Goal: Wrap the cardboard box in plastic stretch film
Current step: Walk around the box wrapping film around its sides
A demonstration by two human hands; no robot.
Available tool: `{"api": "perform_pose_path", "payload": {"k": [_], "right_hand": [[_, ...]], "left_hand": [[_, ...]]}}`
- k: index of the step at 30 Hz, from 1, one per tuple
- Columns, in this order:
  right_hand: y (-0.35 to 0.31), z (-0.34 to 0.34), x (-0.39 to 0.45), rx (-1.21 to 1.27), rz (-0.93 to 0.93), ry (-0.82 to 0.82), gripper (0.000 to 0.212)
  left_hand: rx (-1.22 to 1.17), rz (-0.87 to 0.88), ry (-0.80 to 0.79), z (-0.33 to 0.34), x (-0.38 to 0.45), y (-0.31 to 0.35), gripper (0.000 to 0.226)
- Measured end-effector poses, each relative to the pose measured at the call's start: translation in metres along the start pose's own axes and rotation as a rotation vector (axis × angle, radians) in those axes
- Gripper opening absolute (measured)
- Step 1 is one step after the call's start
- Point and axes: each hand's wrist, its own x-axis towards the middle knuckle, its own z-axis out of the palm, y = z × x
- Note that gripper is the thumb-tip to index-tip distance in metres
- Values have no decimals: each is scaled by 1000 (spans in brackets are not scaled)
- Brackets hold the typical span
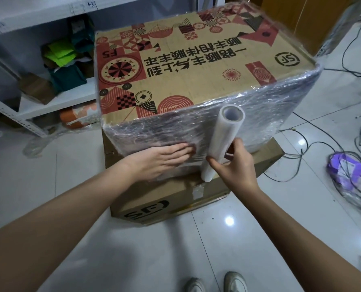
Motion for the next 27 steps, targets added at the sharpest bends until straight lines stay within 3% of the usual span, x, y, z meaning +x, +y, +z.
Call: {"api": "perform_pose_path", "payload": {"k": [5,11,14,19,21,23,27], "right_hand": [[13,-16,-9,4,-94,-137,41],[24,-24,-12,4,-52,-210,44],[19,-22,-9,-36,-106,-149,45],[14,-20,-8,-210,-149,-20,47],[16,-22,-8,-232,-130,-9,47],[18,-24,-7,-202,-129,-20,47],[22,-28,0,-123,-172,-90,45]], "left_hand": [[-52,-20,-10,1,0,-1,67],[-82,-23,-12,0,0,2,65],[-95,-21,-10,-6,3,8,63],[-155,251,82,-22,36,22,54],[-206,279,-58,-24,55,22,52],[-194,203,-141,-18,67,28,51],[-60,51,-162,0,69,47,65]]}}
